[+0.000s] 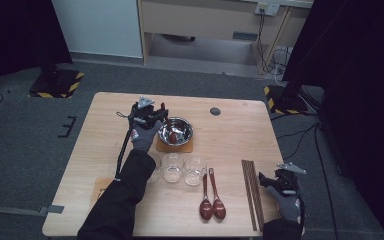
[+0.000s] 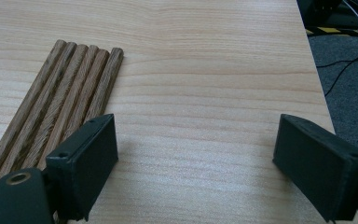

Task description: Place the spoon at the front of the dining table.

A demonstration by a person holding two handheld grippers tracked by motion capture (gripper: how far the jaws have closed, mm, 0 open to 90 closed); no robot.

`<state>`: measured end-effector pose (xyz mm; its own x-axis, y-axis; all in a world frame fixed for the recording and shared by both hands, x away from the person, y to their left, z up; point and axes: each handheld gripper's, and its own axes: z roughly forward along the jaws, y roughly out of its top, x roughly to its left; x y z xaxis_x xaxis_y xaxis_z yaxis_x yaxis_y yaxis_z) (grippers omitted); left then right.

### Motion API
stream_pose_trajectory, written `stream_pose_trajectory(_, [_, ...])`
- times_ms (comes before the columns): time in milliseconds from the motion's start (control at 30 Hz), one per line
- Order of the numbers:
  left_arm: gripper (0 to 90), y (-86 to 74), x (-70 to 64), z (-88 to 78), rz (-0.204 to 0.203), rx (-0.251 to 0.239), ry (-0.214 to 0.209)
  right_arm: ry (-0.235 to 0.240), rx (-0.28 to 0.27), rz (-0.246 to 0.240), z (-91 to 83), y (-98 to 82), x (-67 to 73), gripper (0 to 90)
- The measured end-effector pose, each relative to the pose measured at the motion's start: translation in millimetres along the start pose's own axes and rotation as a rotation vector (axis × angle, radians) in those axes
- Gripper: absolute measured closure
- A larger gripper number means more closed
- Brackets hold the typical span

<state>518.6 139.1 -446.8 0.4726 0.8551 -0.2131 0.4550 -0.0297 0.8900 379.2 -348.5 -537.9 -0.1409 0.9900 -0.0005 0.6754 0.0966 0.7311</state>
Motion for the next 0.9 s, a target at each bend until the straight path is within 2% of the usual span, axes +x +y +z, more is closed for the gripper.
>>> stream_pose_trajectory(333, [66.2,-7.7,12.9,-8.9,-0.011,0.023,0.035,0.0,0.0,0.0,0.0,0.0,0.0,13.5])
stream_pose_trajectory(433, [61.5,-10.6,15.6,-10.6,0.0,0.032,0.052,0.0,0.0,0.001,0.0,0.0,0.1,13.5])
stream_pose_trajectory(667, [54.6,-18.5,21.2,-13.3,-0.013,0.048,0.062,0.0,0.0,0.001,0.0,0.0,0.1,13.5])
stream_pose_trajectory(900, [49.1,-27.8,24.9,-18.6,-0.007,0.078,0.064,0.0,0.0,0.001,0.0,0.0,0.1,13.5])
